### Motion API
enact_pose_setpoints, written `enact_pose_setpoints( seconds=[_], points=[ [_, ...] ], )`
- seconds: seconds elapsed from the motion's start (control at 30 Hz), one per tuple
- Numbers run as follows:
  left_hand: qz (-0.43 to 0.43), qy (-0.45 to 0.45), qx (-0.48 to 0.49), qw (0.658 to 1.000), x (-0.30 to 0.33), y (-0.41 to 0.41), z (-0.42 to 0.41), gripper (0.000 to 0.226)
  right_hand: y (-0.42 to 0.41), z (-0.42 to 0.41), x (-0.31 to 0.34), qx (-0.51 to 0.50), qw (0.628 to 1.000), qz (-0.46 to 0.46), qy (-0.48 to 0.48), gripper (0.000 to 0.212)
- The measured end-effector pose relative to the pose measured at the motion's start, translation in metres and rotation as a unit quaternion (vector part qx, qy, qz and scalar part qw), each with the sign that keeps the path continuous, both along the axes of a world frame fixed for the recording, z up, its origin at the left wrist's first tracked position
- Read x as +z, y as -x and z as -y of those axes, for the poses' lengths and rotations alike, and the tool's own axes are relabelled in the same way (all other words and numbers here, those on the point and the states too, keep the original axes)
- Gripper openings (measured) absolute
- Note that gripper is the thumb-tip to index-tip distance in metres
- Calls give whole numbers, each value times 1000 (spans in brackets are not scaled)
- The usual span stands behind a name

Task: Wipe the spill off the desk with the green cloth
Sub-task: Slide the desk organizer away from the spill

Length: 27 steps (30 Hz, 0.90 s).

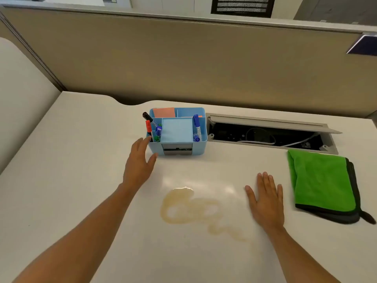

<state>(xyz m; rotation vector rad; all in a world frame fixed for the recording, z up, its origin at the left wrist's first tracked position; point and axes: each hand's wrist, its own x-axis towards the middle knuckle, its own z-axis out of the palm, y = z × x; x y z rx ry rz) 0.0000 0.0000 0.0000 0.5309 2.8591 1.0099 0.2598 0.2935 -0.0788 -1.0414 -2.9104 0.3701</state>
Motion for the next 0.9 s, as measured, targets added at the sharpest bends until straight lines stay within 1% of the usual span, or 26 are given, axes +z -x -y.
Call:
enact_pose_setpoints(
  seconds=[0.07,0.2,0.3,0.4,0.57,0.73,0.9],
  points=[
    [3,6,-3,1000,2,7,-7,56,1,0,4,-5,1000,0,-2,70],
    [39,26,8,999,2,19,-17,44,1,0,2,-5,1000,5,-7,70],
    [63,21,19,998,6,27,-21,32,1,-2,0,-2,1000,10,-7,73],
    [77,-1,2,997,7,29,-19,25,0,-1,-1,-1,1000,9,-4,75],
    [69,-59,-2,996,8,23,5,24,0,-1,-1,-3,1000,10,4,76],
    [39,-92,57,993,11,21,44,24,0,-3,-3,-1,1000,6,0,76],
    [12,-106,143,984,16,30,93,21,0,-2,-2,2,1000,7,1,77]
  ],
)
